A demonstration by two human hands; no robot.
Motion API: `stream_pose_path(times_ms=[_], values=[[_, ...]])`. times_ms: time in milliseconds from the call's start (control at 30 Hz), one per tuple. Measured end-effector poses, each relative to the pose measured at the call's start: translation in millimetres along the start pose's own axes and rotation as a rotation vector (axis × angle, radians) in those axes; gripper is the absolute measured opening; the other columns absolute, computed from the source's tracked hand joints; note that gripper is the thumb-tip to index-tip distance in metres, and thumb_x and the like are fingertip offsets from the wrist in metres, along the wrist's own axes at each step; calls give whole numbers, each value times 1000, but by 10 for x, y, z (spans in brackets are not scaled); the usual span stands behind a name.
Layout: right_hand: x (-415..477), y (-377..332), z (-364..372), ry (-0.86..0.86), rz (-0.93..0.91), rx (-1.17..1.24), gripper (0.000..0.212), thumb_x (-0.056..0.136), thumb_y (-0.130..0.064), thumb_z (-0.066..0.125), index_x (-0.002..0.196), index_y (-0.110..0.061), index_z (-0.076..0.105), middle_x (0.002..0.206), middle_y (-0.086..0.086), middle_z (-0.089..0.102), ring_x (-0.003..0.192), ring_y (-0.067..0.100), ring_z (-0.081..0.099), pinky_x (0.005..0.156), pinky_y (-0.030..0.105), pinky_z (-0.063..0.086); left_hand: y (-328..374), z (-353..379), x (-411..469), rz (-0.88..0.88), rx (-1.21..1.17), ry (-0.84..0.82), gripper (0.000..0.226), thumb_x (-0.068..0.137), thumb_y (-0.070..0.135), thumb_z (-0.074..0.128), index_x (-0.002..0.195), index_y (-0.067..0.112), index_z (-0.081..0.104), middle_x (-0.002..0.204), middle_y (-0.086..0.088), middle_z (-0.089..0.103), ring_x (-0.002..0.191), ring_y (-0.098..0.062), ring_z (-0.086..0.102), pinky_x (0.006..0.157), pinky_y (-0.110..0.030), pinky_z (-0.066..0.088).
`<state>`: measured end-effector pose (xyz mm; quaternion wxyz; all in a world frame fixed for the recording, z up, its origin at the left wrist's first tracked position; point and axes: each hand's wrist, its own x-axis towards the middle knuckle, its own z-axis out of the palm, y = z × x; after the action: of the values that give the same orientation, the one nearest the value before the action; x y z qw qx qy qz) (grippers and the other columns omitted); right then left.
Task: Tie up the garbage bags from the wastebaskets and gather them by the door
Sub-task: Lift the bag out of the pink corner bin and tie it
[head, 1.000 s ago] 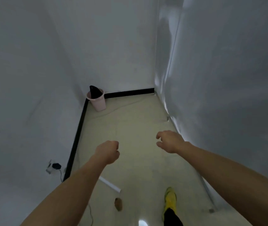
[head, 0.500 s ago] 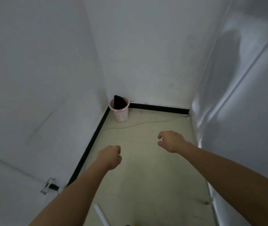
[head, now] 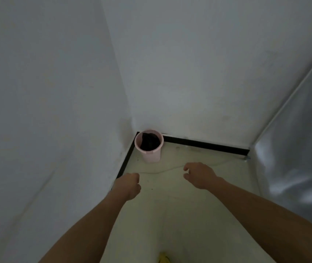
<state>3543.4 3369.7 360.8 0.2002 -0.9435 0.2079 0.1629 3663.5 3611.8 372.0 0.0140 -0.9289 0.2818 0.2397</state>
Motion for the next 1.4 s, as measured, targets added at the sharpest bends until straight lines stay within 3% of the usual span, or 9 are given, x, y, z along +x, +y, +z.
stream_pose_path(times_ms=[267, 533, 767, 933, 1067, 1267, 1400], values=[[1700, 210, -512, -67, -26, 7, 36, 97, -39, 50, 129, -22, 54, 129, 2, 60, 115, 22, 56, 93, 32, 45, -32, -579, 1611, -25, -44, -30, 29, 94, 27, 47, 116, 10, 56, 114, -11, 61, 101, -28, 60, 80, -31, 46], [3690, 533, -843, -195, -71, -30, 35, 96, -37, 52, 128, -22, 56, 128, 3, 60, 118, 24, 55, 96, 32, 44, -126, -769, 3122, -186, -192, -57, 26, 95, 28, 46, 112, 12, 57, 114, -8, 61, 102, -24, 58, 82, -31, 46], [4859, 302, -916, -322, -134, -106, 35, 97, -35, 51, 128, -20, 54, 127, 5, 60, 119, 25, 52, 96, 33, 43, -415, -730, 3864, -314, -375, -77, 24, 93, 32, 50, 111, 18, 58, 113, -5, 62, 96, -21, 58, 76, -28, 44], [5695, 55, -563, -368, -147, -160, 36, 98, -34, 48, 132, -21, 52, 134, 2, 55, 123, 22, 51, 101, 32, 40, -891, -334, 4509, -380, -461, -165, 23, 93, 31, 50, 112, 19, 58, 104, -3, 61, 103, -22, 59, 88, -32, 48], [6250, -145, -91, -378, -134, -154, 33, 98, -31, 48, 130, -21, 53, 129, 3, 59, 123, 22, 52, 98, 32, 41, -1224, 65, 5116, -387, -503, -206, 24, 92, 29, 51, 112, 19, 58, 108, -8, 64, 98, -25, 62, 84, -32, 49], [7016, -253, 711, -318, -164, -168, 41, 93, -24, 52, 134, -23, 47, 130, 5, 49, 115, 26, 55, 86, 37, 49, -1433, 715, 5986, -407, -603, -225, 26, 89, 24, 52, 115, 21, 56, 81, 0, 60, 93, -24, 63, 81, -33, 49], [7554, -69, 1375, -376, -282, -287, 54, 88, -23, 59, 140, -29, 43, 144, 5, 35, 132, 28, 39, 90, 41, 52, -1487, 1317, 6604, -396, -572, -218, 45, 91, 23, 51, 135, 23, 41, 105, -6, 64, 105, -24, 59, 82, -34, 46]])
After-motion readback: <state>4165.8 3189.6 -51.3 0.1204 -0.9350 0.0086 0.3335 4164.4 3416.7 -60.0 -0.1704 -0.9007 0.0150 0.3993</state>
